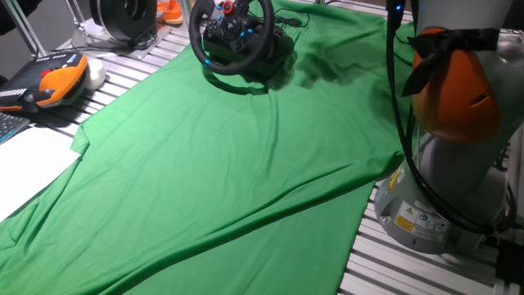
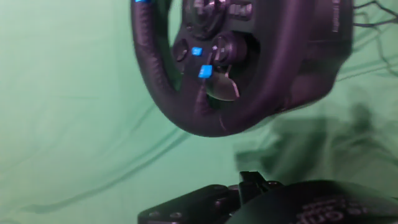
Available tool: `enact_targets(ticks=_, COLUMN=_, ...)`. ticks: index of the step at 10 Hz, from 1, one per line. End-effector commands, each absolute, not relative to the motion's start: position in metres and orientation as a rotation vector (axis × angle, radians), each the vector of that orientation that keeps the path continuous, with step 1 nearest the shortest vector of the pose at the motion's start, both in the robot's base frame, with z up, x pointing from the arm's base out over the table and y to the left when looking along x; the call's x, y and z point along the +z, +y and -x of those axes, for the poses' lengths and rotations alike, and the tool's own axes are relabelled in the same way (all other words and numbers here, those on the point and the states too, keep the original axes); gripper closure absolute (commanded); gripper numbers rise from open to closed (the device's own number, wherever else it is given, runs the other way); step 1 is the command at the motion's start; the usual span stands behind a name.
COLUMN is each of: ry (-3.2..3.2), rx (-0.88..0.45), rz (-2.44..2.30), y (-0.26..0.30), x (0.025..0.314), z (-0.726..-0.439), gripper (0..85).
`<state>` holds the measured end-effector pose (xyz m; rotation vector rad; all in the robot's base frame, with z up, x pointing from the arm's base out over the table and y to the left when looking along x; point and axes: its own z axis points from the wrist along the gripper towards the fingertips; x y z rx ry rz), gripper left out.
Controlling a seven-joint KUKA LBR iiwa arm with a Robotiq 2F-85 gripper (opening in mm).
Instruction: Rotate the steering wheel 90 degrees clockwise
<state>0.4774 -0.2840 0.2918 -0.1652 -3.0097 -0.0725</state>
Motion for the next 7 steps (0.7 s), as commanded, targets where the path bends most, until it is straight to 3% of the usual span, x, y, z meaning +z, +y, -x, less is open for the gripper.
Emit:
enact_targets(ticks=1, ry=-3.017, rx=-0.08, rz=0.165, y=-0.282, x=0.291, z=-0.477, gripper=85.0)
enact_targets(ticks=7, ry=-3.033, rx=-0.06, rz=0.187, y=-0.273, x=0.282, z=-0.466, gripper=85.0)
